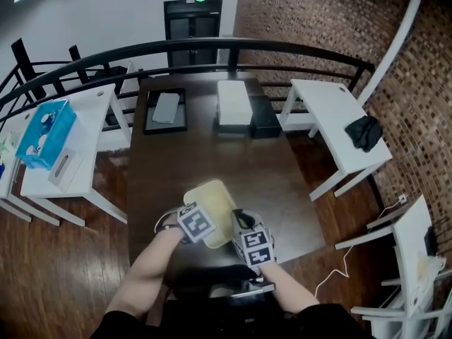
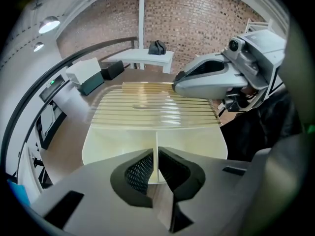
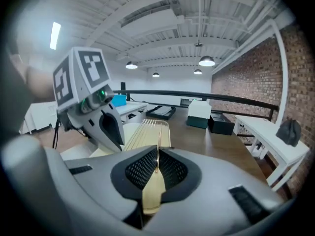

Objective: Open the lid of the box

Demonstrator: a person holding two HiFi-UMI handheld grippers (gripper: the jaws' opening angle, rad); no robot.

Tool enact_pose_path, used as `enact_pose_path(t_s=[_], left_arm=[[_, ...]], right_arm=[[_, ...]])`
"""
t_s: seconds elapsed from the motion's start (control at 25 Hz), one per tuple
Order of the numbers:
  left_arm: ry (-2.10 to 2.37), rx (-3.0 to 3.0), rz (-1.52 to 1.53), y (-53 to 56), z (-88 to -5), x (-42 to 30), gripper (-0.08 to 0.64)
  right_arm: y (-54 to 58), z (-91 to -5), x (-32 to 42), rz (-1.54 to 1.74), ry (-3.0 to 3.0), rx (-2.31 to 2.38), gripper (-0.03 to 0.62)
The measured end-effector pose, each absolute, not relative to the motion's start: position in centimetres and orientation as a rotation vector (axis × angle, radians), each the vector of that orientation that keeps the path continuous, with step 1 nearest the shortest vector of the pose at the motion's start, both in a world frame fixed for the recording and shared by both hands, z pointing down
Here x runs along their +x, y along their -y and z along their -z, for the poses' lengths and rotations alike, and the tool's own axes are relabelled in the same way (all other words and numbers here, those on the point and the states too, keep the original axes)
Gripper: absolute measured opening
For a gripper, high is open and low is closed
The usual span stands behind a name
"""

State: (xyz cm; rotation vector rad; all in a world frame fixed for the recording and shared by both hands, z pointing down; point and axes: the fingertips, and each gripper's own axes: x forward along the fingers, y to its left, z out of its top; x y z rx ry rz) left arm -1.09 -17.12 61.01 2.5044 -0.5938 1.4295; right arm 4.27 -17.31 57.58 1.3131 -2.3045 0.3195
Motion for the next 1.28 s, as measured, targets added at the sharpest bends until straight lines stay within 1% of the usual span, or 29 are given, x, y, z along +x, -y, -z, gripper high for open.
enact_pose_path(t_s=[0.16,0.32,0.44,0.56,0.72,0.84,0.96,1.08,1.28], left_arm=[[0.587,2.503,-1.481,17.1,-61.2,-1.1,0.020],[0.576,2.486,-1.443,16.9,-61.5,-1.1,0.021],[0.569,2.482,-1.435,16.7,-61.6,-1.2,0.021],[0.578,2.494,-1.417,17.0,-61.2,-1.2,0.021],[0.571,2.509,-1.343,16.9,-61.0,-0.7,0.021],[0.558,2.507,-1.299,16.7,-61.1,-0.7,0.023],[0.563,2.506,-1.289,16.7,-61.0,-0.5,0.023],[0.565,2.495,-1.295,16.6,-61.1,-0.7,0.023],[0.557,2.493,-1.281,16.6,-61.1,-0.7,0.023]], right_arm=[[18.4,-54.1,5.5,-0.314,2.372,1.401,0.014],[20.0,-53.8,10.0,-0.303,2.310,1.503,0.014],[21.1,-56.0,14.8,-0.355,2.212,1.580,0.014],[21.7,-60.6,19.8,-0.425,2.075,1.641,0.014],[20.5,-67.0,23.8,-0.508,1.930,1.666,0.015],[19.2,-69.9,24.2,-0.511,1.890,1.680,0.015],[18.6,-70.7,23.7,-0.490,1.878,1.691,0.015],[18.2,-72.6,23.9,-0.544,1.841,1.697,0.012],[18.1,-72.9,23.7,-0.581,1.839,1.696,0.017]])
